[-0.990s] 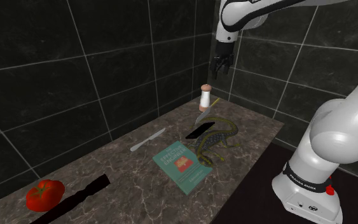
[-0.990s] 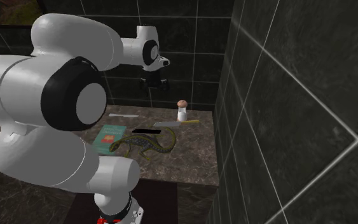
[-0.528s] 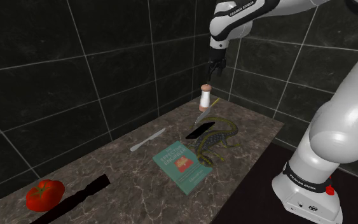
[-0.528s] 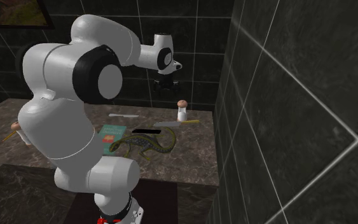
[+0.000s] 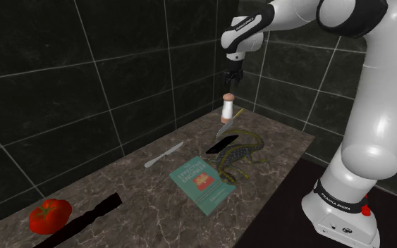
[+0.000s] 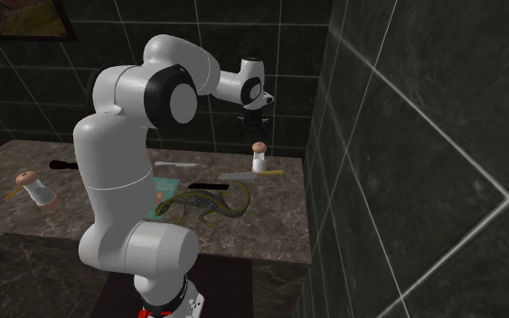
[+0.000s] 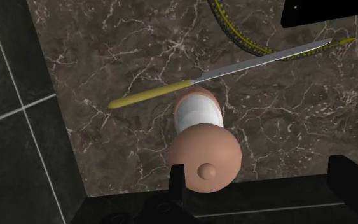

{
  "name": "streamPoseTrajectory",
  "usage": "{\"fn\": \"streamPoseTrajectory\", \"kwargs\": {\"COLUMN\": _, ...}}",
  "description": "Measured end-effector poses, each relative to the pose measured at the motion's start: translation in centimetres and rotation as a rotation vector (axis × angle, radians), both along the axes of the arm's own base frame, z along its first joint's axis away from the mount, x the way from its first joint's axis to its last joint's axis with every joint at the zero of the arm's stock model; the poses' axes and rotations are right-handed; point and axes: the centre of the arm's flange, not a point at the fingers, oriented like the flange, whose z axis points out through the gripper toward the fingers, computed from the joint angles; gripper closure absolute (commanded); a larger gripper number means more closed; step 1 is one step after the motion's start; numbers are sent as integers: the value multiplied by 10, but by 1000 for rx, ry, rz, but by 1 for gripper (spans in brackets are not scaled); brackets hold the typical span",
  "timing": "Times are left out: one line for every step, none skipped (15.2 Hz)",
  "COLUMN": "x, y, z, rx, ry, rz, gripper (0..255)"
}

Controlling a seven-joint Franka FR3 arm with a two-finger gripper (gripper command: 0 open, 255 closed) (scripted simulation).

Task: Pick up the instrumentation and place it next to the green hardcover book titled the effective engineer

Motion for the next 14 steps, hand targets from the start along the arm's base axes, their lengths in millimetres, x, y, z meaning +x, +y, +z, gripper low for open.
{"fn": "streamPoseTrajectory", "kwargs": {"x": 9, "y": -6, "z": -8, "rx": 0, "ry": -2, "rz": -2, "gripper": 0}}
{"fn": "streamPoseTrajectory", "kwargs": {"x": 15, "y": -14, "z": -15, "rx": 1, "ry": -4, "rz": -4, "gripper": 0}}
{"fn": "streamPoseTrajectory", "kwargs": {"x": 23, "y": -22, "z": -22, "rx": 2, "ry": -5, "rz": -6, "gripper": 0}}
{"fn": "streamPoseTrajectory", "kwargs": {"x": 29, "y": -27, "z": -28, "rx": 2, "ry": -6, "rz": -7, "gripper": 0}}
{"fn": "streamPoseTrajectory", "kwargs": {"x": 32, "y": -31, "z": -31, "rx": 3, "ry": -7, "rz": -7, "gripper": 0}}
{"fn": "streamPoseTrajectory", "kwargs": {"x": 33, "y": -32, "z": -36, "rx": 3, "ry": -7, "rz": -7, "gripper": 0}}
{"fn": "streamPoseTrajectory", "kwargs": {"x": 35, "y": -33, "z": -41, "rx": 3, "ry": -8, "rz": -7, "gripper": 0}}
{"fn": "streamPoseTrajectory", "kwargs": {"x": 36, "y": -34, "z": -46, "rx": 3, "ry": -8, "rz": -7, "gripper": 0}}
{"fn": "streamPoseTrajectory", "kwargs": {"x": 38, "y": -34, "z": -51, "rx": 3, "ry": -8, "rz": -7, "gripper": 0}}
{"fn": "streamPoseTrajectory", "kwargs": {"x": 38, "y": -35, "z": -56, "rx": 3, "ry": -8, "rz": -7, "gripper": 0}}
{"fn": "streamPoseTrajectory", "kwargs": {"x": 39, "y": -34, "z": -64, "rx": 3, "ry": -8, "rz": -7, "gripper": 0}}
{"fn": "streamPoseTrajectory", "kwargs": {"x": 38, "y": -34, "z": -67, "rx": 3, "ry": -8, "rz": -7, "gripper": 0}}
{"fn": "streamPoseTrajectory", "kwargs": {"x": 38, "y": -35, "z": -69, "rx": 3, "ry": -8, "rz": -7, "gripper": 0}}
{"fn": "streamPoseTrajectory", "kwargs": {"x": 38, "y": -35, "z": -69, "rx": 3, "ry": -8, "rz": -7, "gripper": 0}}
